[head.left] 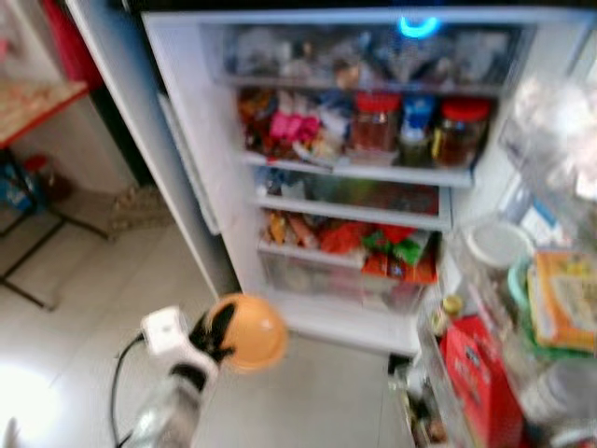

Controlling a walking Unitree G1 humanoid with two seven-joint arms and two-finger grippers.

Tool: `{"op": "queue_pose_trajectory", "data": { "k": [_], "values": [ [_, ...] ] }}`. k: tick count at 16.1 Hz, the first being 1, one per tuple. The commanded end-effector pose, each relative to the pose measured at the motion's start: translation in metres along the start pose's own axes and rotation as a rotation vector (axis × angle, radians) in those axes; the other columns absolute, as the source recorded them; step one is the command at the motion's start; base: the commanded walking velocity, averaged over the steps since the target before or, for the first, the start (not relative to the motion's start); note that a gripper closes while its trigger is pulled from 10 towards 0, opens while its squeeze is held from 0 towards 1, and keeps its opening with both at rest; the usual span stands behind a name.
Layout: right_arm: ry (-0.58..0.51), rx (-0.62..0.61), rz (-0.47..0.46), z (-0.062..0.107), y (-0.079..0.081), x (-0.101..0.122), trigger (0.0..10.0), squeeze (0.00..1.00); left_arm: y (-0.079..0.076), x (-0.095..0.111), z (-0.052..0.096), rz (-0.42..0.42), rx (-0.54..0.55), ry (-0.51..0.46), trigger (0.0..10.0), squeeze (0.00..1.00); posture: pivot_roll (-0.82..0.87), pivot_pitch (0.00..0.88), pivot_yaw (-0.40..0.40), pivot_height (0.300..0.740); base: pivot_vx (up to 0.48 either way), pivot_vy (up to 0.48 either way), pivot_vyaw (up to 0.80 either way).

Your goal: Restocking fridge

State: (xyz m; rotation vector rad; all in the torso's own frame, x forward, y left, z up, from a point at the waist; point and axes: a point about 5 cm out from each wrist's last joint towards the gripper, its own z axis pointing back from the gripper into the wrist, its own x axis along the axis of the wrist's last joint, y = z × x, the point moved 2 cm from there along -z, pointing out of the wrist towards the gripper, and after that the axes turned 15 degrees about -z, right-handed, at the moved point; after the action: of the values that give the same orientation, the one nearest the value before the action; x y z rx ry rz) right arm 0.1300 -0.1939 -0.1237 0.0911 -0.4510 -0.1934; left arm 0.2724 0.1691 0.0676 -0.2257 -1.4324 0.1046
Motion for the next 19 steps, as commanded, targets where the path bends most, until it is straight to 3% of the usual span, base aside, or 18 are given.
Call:
{"op": "queue_pose_trajectory", "data": {
  "k": [1, 19],
  "values": [
    [0.026, -0.003, -0.018, 0.0005, 0.0011, -0.0082, 10.0, 0.00, 0.0091, 0.0009, 0.0029, -0.018, 0.031, 0.006, 10.0, 0.00, -0.04, 0.052, 0.020, 0.740, 0.000, 0.000, 0.00],
    [0.020, 0.005, 0.003, -0.0004, 0.0039, -0.0050, 10.0, 0.00, 0.0061, 0.0053, -0.0056, -0.022, -0.004, -0.006, 10.0, 0.00, -0.05, 0.044, 0.031, 0.740, 0.295, 0.000, 0.00]
  ]
}}
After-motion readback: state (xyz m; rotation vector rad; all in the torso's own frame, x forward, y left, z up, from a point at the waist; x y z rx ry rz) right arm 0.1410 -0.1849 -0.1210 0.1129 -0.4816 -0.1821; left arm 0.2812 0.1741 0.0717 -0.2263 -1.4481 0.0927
